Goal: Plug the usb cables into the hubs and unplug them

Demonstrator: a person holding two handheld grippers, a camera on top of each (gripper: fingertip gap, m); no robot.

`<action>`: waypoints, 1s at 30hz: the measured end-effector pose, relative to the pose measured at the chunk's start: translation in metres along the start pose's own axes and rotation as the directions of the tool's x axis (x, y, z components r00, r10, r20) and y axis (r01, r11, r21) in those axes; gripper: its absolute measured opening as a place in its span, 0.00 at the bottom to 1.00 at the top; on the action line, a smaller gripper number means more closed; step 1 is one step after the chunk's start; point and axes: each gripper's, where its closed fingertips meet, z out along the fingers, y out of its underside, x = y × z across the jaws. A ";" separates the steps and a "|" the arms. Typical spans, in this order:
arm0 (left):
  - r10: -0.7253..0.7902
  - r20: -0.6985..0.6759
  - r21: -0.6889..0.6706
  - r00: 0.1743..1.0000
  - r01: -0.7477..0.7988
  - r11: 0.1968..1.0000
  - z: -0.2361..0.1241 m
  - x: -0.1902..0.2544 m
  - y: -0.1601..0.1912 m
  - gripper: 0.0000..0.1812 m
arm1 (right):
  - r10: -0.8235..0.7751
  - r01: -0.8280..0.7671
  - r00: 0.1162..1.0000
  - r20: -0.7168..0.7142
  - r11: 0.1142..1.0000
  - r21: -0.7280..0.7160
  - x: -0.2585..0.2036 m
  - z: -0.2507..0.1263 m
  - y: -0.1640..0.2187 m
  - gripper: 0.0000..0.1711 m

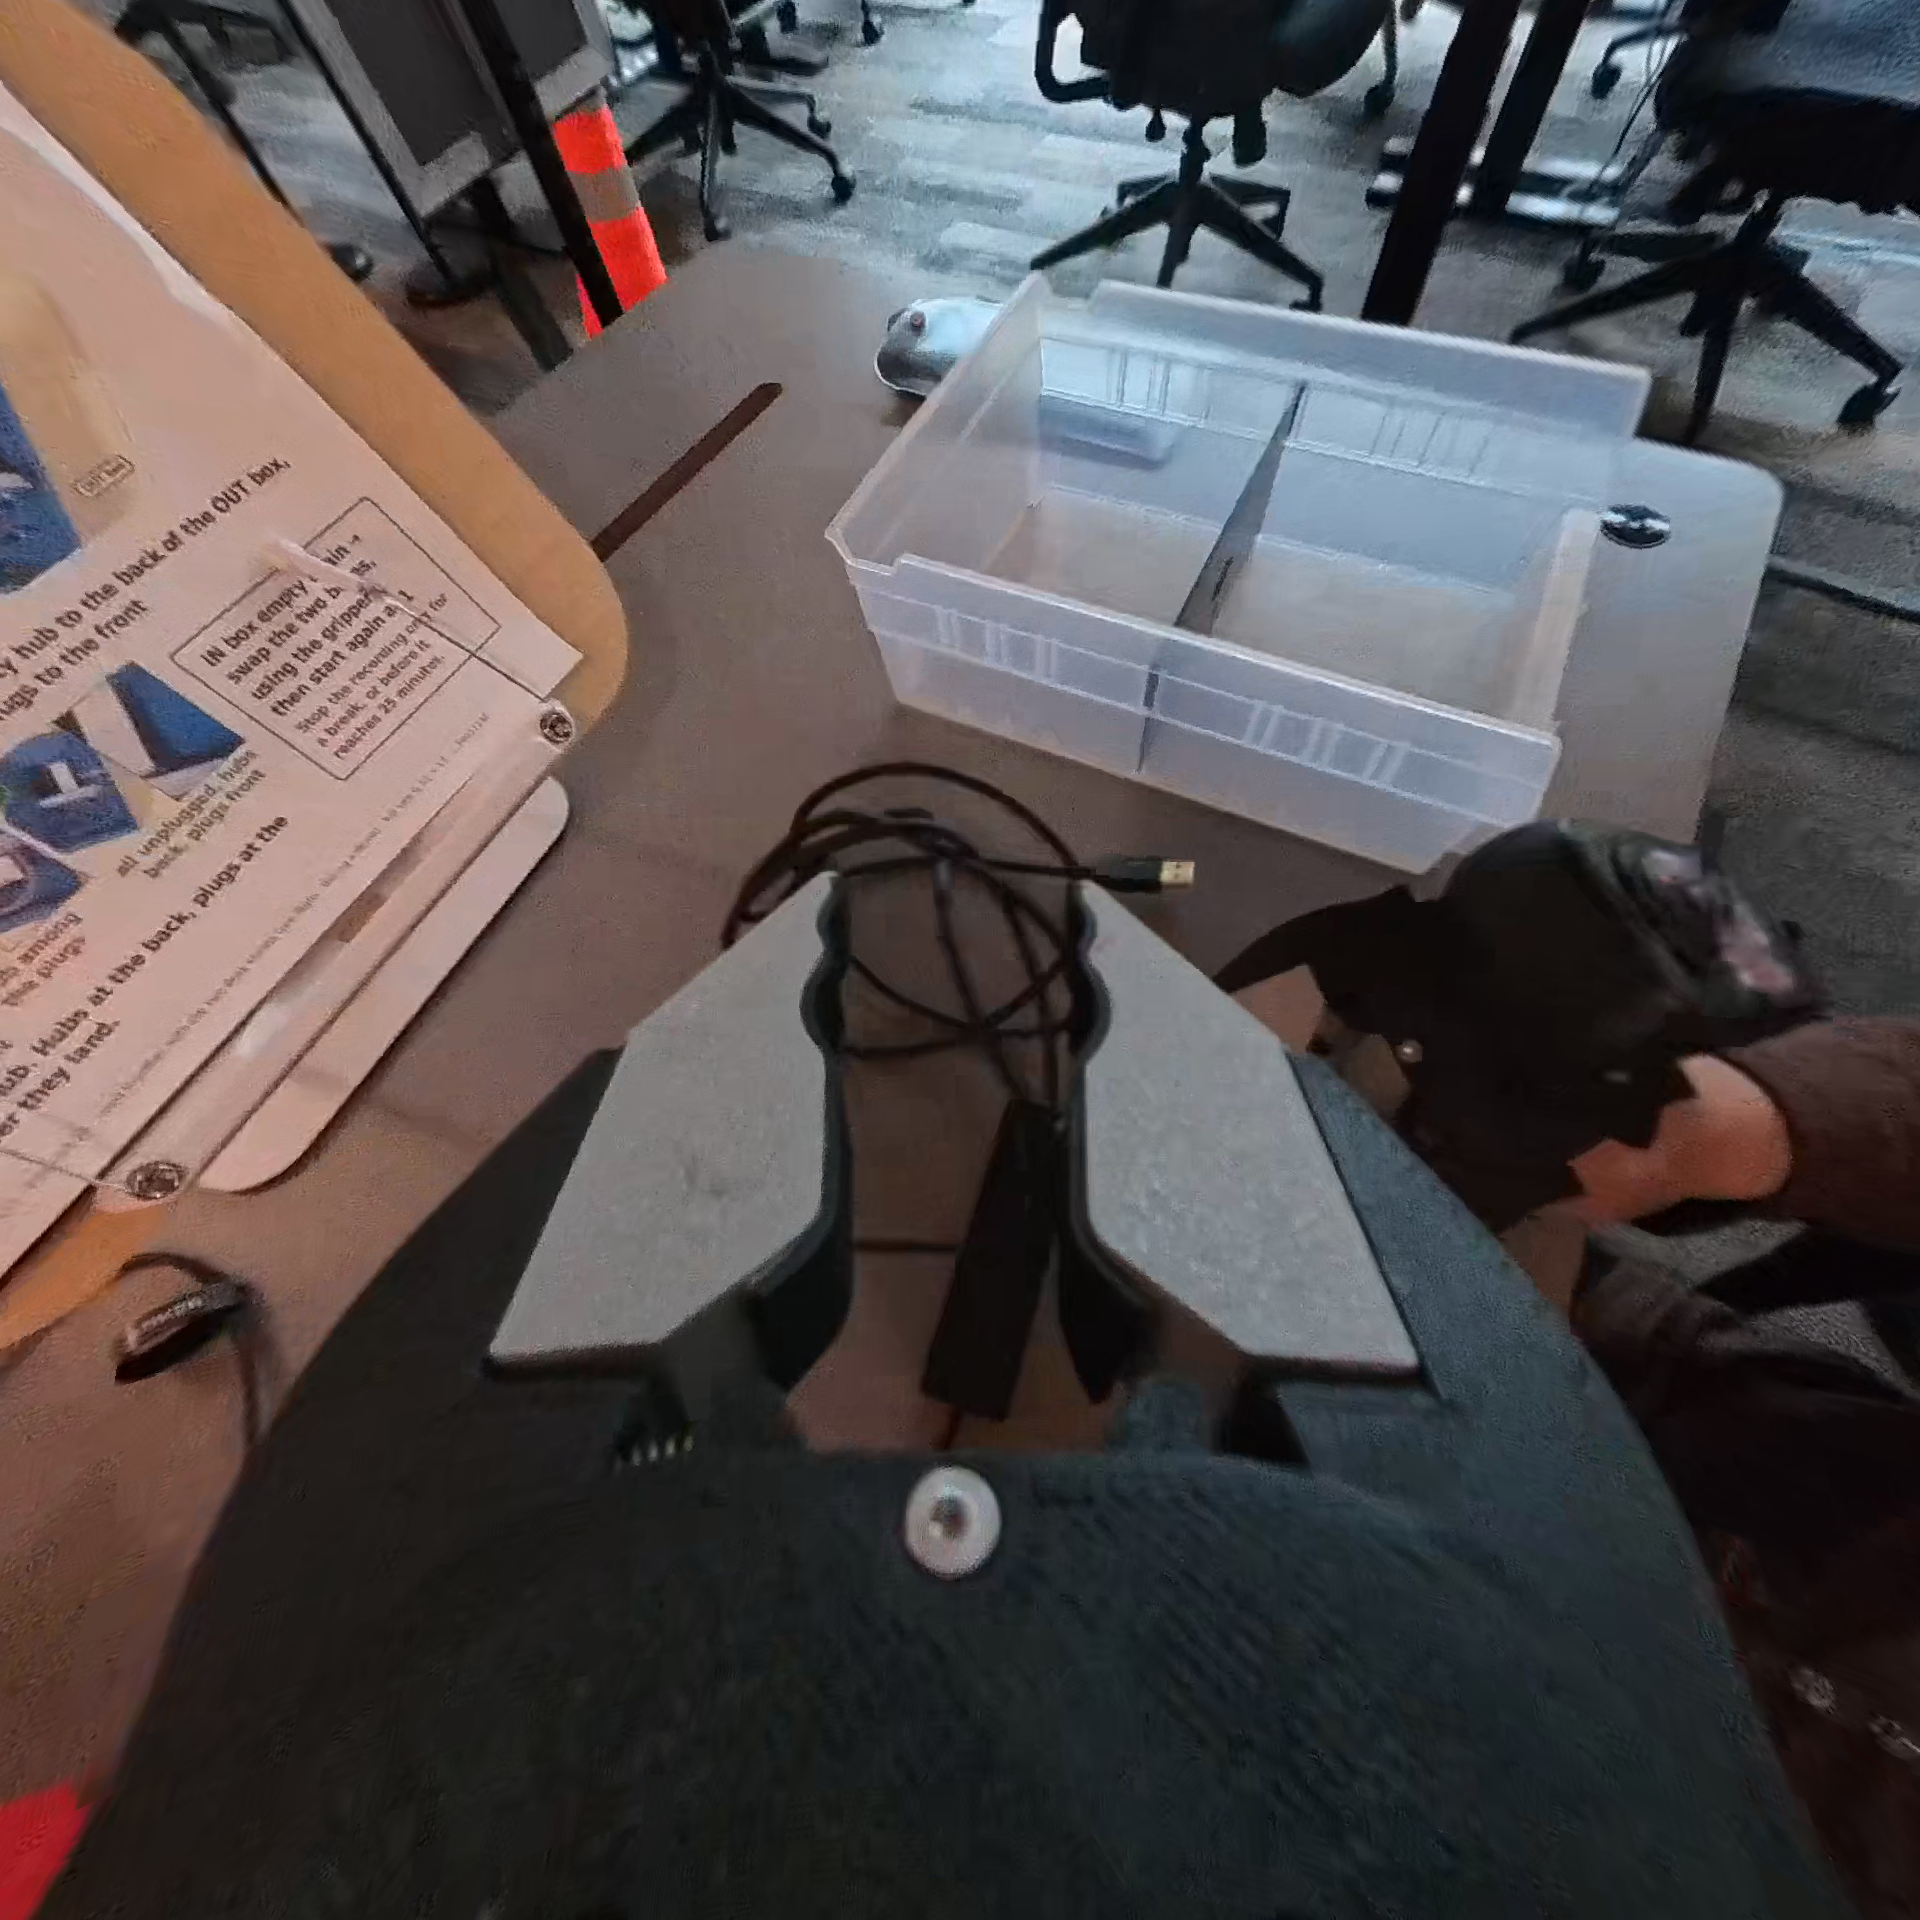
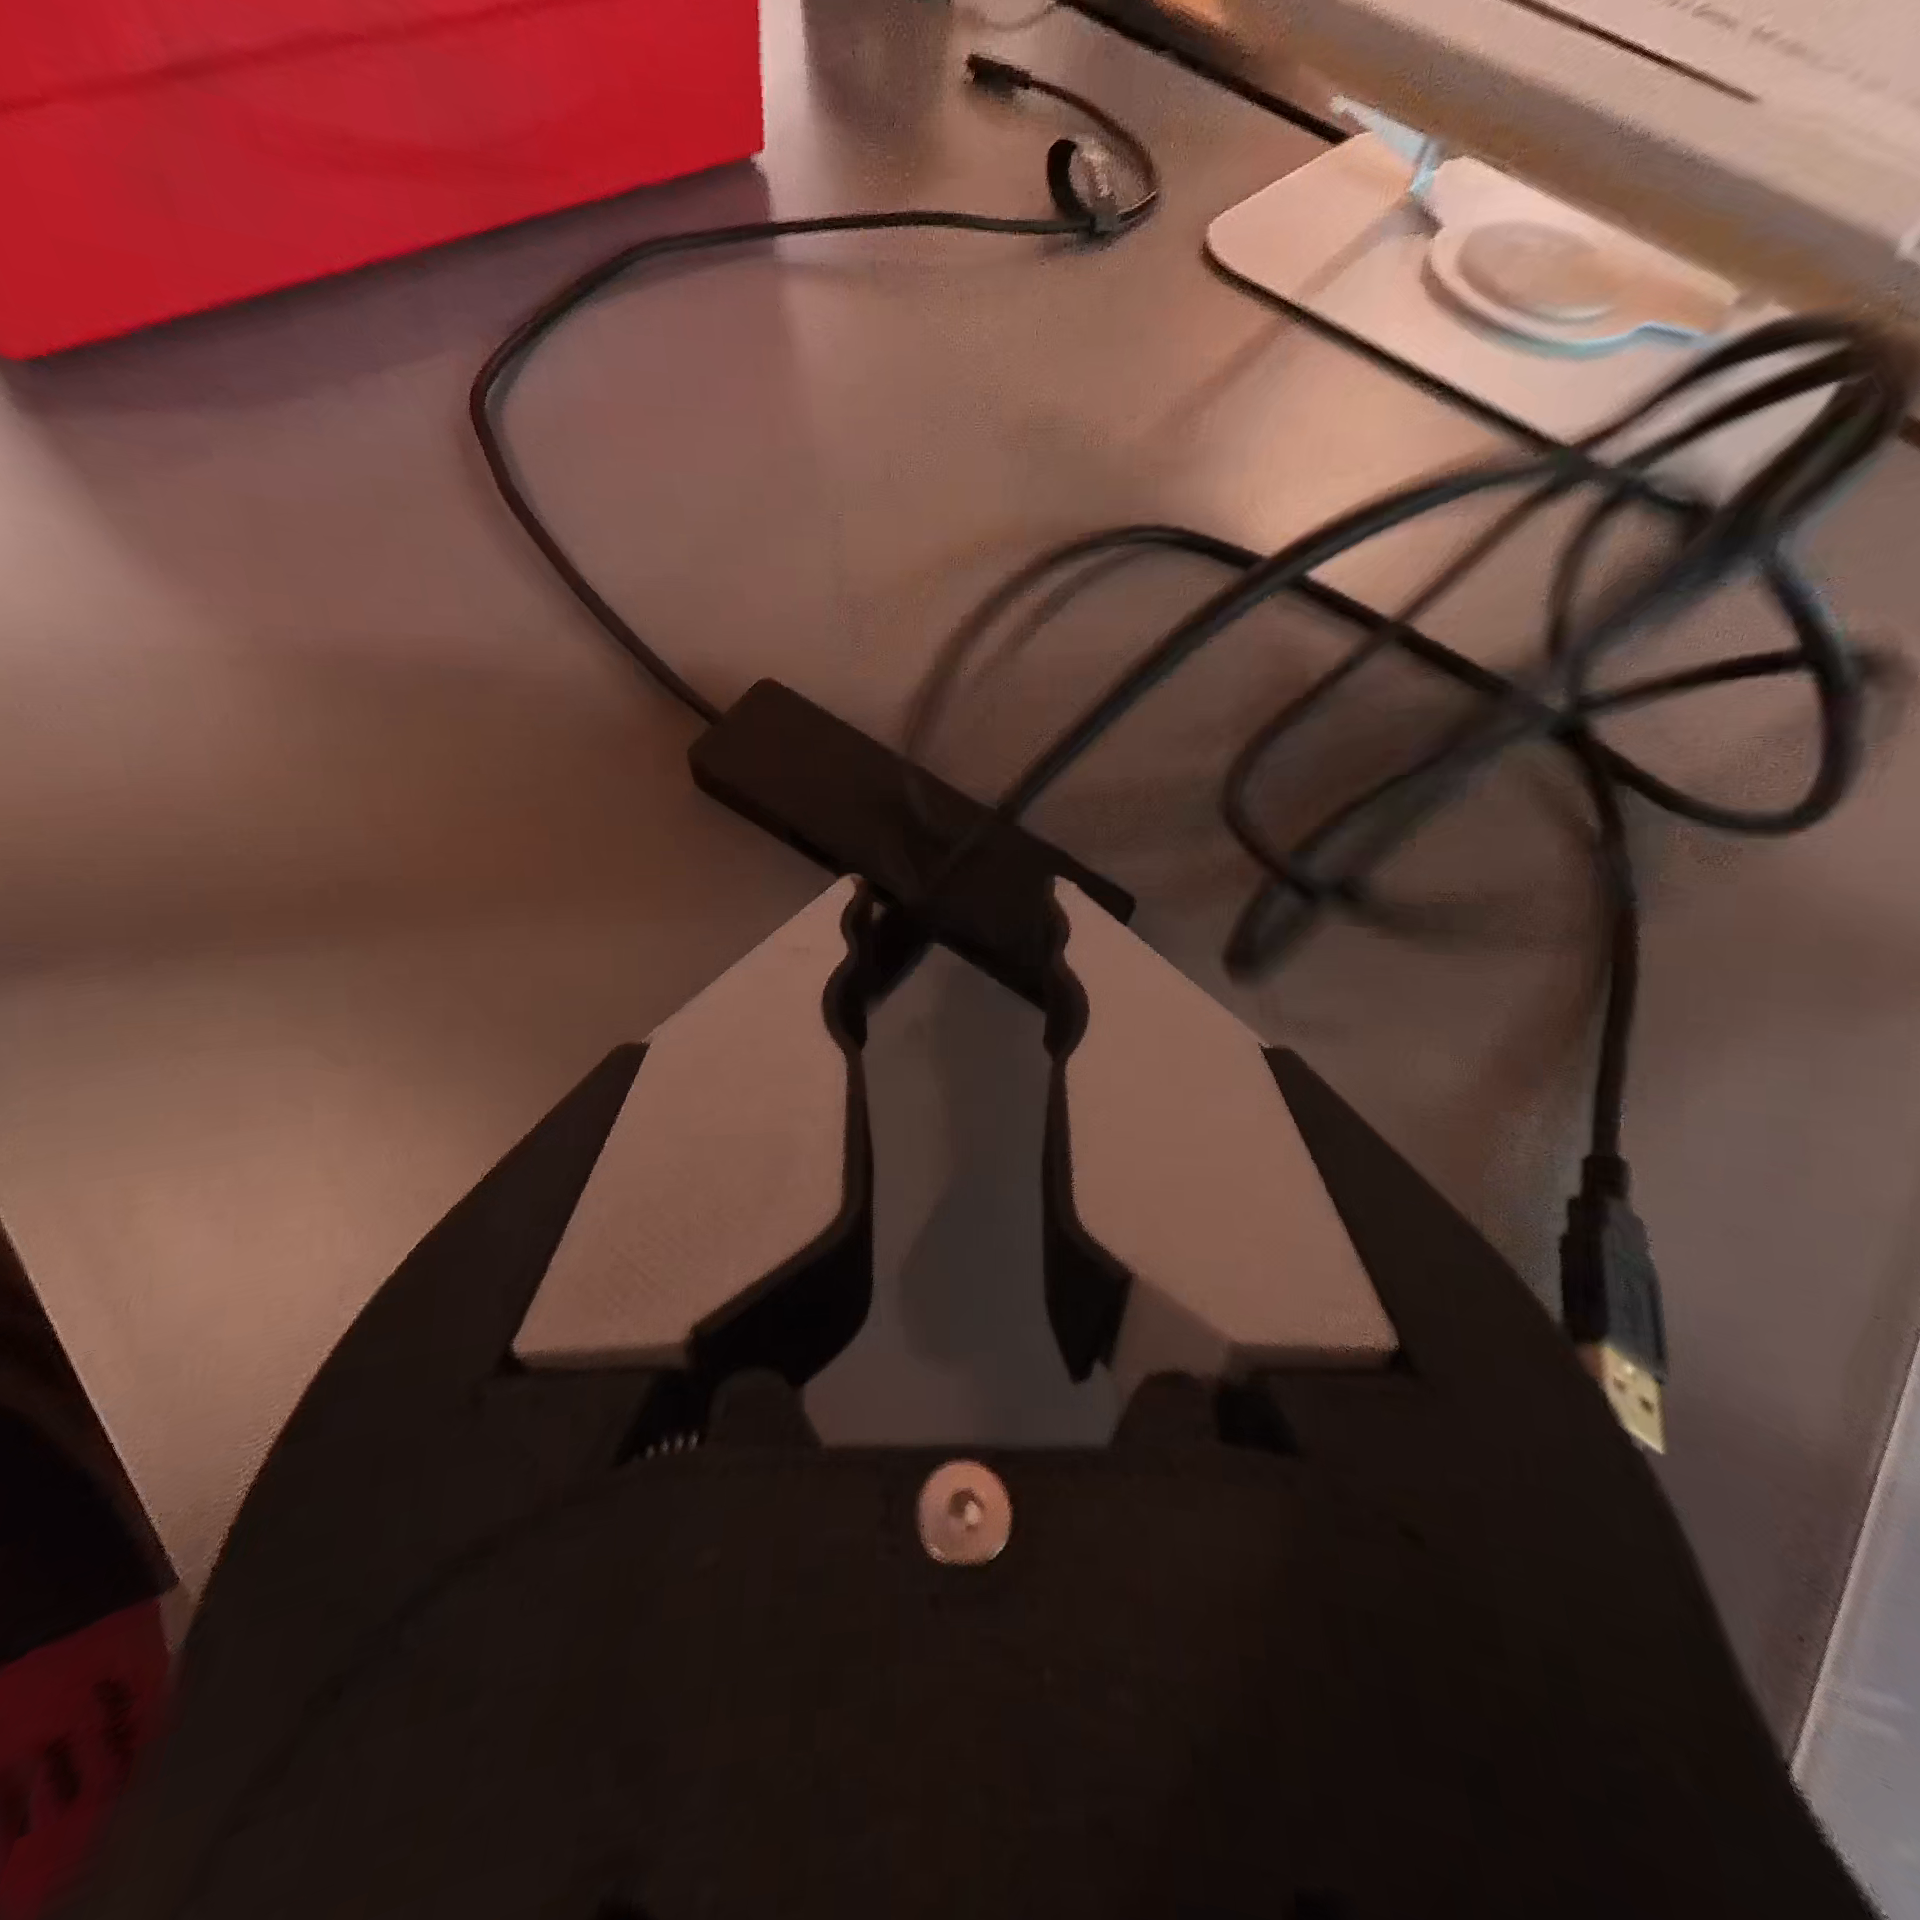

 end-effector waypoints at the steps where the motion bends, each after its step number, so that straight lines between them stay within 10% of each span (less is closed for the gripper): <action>1: -0.003 0.019 0.011 1.000 0.003 1.000 -0.002 -0.004 0.006 0.23 | 0.020 -0.020 1.000 0.008 1.000 0.009 0.001 -0.001 -0.001 0.17; 12: 0.010 0.128 0.026 0.992 -0.013 1.000 -0.041 -0.009 0.130 0.18 | 0.181 -0.182 0.983 0.034 0.982 0.043 0.017 -0.005 -0.004 0.19; 30: -0.140 0.006 0.419 0.990 0.125 0.899 -0.040 -0.001 0.126 0.07 | 0.195 -0.196 0.980 0.031 0.979 0.057 0.019 -0.007 -0.004 0.20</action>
